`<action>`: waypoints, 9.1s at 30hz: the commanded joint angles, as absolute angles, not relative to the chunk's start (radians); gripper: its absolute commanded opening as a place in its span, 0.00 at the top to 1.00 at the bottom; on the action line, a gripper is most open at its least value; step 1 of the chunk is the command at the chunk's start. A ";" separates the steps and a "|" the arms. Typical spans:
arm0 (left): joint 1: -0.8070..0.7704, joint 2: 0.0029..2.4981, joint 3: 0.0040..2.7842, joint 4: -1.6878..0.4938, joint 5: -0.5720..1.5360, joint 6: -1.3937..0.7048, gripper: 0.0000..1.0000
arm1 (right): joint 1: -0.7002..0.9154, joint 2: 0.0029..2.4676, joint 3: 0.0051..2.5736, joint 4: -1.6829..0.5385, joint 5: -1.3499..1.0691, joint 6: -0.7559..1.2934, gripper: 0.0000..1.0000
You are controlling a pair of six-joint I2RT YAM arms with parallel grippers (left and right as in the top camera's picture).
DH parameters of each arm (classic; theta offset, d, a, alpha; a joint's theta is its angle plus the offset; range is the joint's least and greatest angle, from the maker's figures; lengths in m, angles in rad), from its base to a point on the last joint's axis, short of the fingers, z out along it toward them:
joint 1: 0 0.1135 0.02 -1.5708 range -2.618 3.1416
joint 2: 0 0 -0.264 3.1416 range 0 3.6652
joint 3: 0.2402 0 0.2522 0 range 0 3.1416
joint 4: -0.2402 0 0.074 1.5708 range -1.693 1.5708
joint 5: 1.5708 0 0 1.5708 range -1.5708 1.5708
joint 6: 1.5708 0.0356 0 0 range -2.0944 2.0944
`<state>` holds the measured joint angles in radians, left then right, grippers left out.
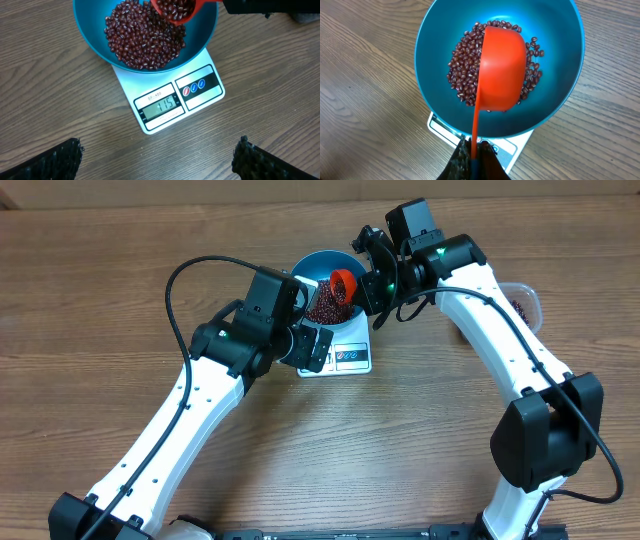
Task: Scoop item into bowl and weigh 150g on scale
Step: 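Tip the scoop slowly with the right gripper, pouring beans into the bowl, then move the empty scoop back to the bean container, then dip the scoop into the red beans with the right gripper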
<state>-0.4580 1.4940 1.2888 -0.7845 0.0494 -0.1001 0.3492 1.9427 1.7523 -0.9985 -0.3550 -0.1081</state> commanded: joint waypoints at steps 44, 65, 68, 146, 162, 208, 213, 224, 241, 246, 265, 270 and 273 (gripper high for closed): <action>-0.459 1.485 1.285 -0.781 0.060 -0.082 0.00 | 0.371 1.934 1.785 -0.957 -0.262 -0.006 0.97; -0.459 1.485 1.285 -0.781 0.060 -0.081 0.00 | 0.373 1.934 1.785 -0.970 -0.353 -0.095 0.96; -0.459 1.485 1.285 -0.781 0.060 -0.081 0.00 | 0.381 1.934 1.785 -1.000 -0.399 -0.250 0.96; -0.459 1.485 1.285 -0.781 0.060 -0.081 0.00 | 0.388 1.934 1.785 -0.958 -0.266 -0.176 0.96; -0.459 1.485 1.285 -0.781 0.060 -0.081 0.00 | 0.394 1.918 1.785 -0.965 -0.265 -0.196 0.96; -0.459 1.485 1.285 -0.781 0.060 -0.082 0.00 | 0.487 1.879 1.785 -0.955 -0.053 -0.296 0.96; -0.459 1.485 1.285 -0.781 0.060 -0.081 0.00 | 0.483 1.879 1.785 -0.947 -0.039 -0.261 0.96; -0.459 1.485 1.285 -0.781 0.060 -0.082 0.00 | 0.402 1.805 1.788 -0.946 -0.102 -0.118 0.96; -0.459 1.485 1.285 -0.781 0.060 -0.081 0.00 | -0.112 1.716 1.713 -1.175 0.053 -0.029 0.96; -0.459 1.485 1.285 -0.781 0.060 -0.081 0.00 | -0.140 1.718 1.613 -1.162 0.101 -0.054 0.96; -0.459 1.485 1.285 -0.781 0.060 -0.081 0.00 | -0.136 1.763 1.340 -0.879 0.129 -0.086 0.96; -0.459 1.485 1.285 -0.781 0.060 -0.081 0.00 | -0.113 1.810 1.340 -0.876 0.102 -0.086 0.96; -0.459 1.485 1.285 -0.781 0.060 -0.082 0.00 | -0.103 1.811 1.340 -0.872 0.039 -0.086 0.96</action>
